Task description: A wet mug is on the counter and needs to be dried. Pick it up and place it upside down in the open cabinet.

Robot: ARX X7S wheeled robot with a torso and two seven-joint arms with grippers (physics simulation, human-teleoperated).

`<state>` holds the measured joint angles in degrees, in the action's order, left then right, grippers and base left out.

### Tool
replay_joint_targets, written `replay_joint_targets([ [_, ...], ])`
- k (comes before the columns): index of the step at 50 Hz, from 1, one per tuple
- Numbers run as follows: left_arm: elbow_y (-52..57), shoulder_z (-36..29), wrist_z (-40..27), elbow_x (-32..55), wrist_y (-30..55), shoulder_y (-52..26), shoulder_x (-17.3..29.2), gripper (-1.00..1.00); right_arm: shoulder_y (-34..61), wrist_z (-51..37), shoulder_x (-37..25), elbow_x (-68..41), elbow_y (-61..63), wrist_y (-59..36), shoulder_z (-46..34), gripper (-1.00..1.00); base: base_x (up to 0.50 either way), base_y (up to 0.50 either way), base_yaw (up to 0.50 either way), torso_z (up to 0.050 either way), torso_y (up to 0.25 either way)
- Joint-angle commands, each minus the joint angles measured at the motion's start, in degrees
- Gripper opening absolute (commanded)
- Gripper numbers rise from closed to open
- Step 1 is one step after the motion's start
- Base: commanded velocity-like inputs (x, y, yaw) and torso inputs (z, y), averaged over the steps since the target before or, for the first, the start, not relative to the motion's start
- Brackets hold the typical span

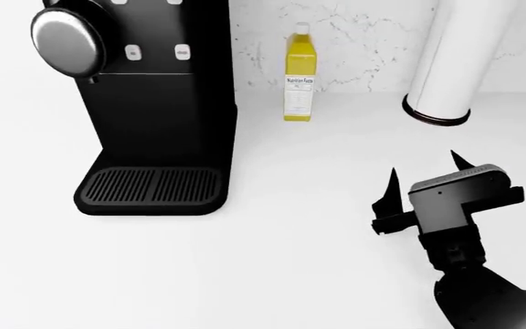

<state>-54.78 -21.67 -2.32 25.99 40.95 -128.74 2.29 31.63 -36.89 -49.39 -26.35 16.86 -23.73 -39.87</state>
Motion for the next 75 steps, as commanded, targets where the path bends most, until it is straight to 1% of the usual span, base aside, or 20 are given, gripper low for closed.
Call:
replay_joint_targets([
  [1, -0.06, -0.7, -0.69, 0.88, 0.04, 0.27, 0.08, 1.0, -0.55, 0.23, 0.13, -0.39, -0.49, 0.1, -0.07, 1.0, 0.0, 0.0, 0.0, -0.011, 0.24],
  [8, 2.14, -0.84, -1.49, 1.53, 1.13, 1.18, 0.65, 1.0, -0.88, 0.31, 0.26, -0.53, -0.69, 0.45, -0.03, 1.0, 0.0, 0.0, 0.0, -0.011, 0.24],
  [13, 9.57, -0.52, -3.43, 3.11, 5.67, 4.17, 2.4, 1.0, -1.45, 1.33, -0.03, -2.96, -0.19, 1.27, 1.02, 1.0, 0.0, 0.0, 0.0, -0.01, 0.241],
  [22, 33.14, 3.06, -9.95, 9.58, 19.83, 14.16, 9.17, 1.0, -1.28, 2.19, -1.84, -9.16, 3.43, 0.21, 4.01, 1.0, 0.0, 0.0, 0.0, -0.009, 0.171],
  [27, 45.28, 6.56, -13.92, 14.55, 29.06, 17.08, 12.09, 1.0, -0.14, 2.15, -3.64, -13.13, 6.34, -1.73, 6.13, 1.0, 0.0, 0.0, 0.0, 0.0, 0.0],
  [30, 51.57, 10.15, -17.59, 18.01, 36.0, 17.84, 13.18, 1.0, 0.5, 2.09, -4.86, -15.1, 7.76, -2.82, 7.22, 1.0, 0.0, 0.0, 0.0, 0.0, 0.0],
  [35, 55.79, 13.97, -21.27, 21.18, 43.35, 17.1, 14.15, 1.0, 1.09, 2.04, -5.85, -16.35, 8.84, -3.72, 7.98, 1.0, 0.0, 0.0, 0.0, 0.0, 0.0],
  [42, 58.13, 16.74, -24.3, 24.24, 48.09, 15.48, 14.42, 1.0, 0.75, 1.71, -6.67, -17.09, 9.61, -3.87, 8.55, 1.0, 0.0, 0.0, 0.0, 0.0, 0.0],
  [44, 58.33, 17.27, -26.69, 27.47, 48.83, 15.48, 14.81, 1.0, 0.75, 1.65, -7.05, -17.78, 9.97, -4.04, 8.95, 1.0, 0.0, 0.0, 0.0, 0.0, 0.0],
  [47, 58.09, 17.19, -32.84, 35.73, 48.86, 15.98, 16.52, 1.0, 1.09, 1.92, -7.58, -20.12, 10.41, -4.36, 10.07, 1.0, 0.0, 0.0, 0.0, 0.0, 0.0],
  [58, 60.42, 15.49, -54.31, 65.77, 48.22, 21.17, 24.02, 1.0, 5.26, 3.94, -8.75, -28.45, 11.5, -7.91, 12.83, 1.0, 0.0, 0.0, 0.0, 0.0, 0.0],
  [63, 62.51, 13.96, -62.49, 78.43, 46.4, 23.91, 27.61, 1.0, 6.83, 4.46, -9.41, -31.85, 11.61, -9.53, 13.83, 1.0, 0.0, 0.0, 0.0, 0.0, 0.0],
  [67, 64.77, 13.28, -65.91, 84.03, 44.63, 26.11, 30.54, 1.0, 8.27, 4.5, -10.04, -34.13, 12.2, -10.98, 14.47, 1.0, 0.0, 0.0, 0.0, 0.0, 0.0],
  [75, 68.75, 13.27, -68.79, 90.06, 41.98, 29.95, 35.24, 1.0, 11.84, 4.4, -10.62, -41.52, 13.5, -14.08, 16.19, 1.0, 0.0, 0.0, 0.0, 0.0, 0.0],
])
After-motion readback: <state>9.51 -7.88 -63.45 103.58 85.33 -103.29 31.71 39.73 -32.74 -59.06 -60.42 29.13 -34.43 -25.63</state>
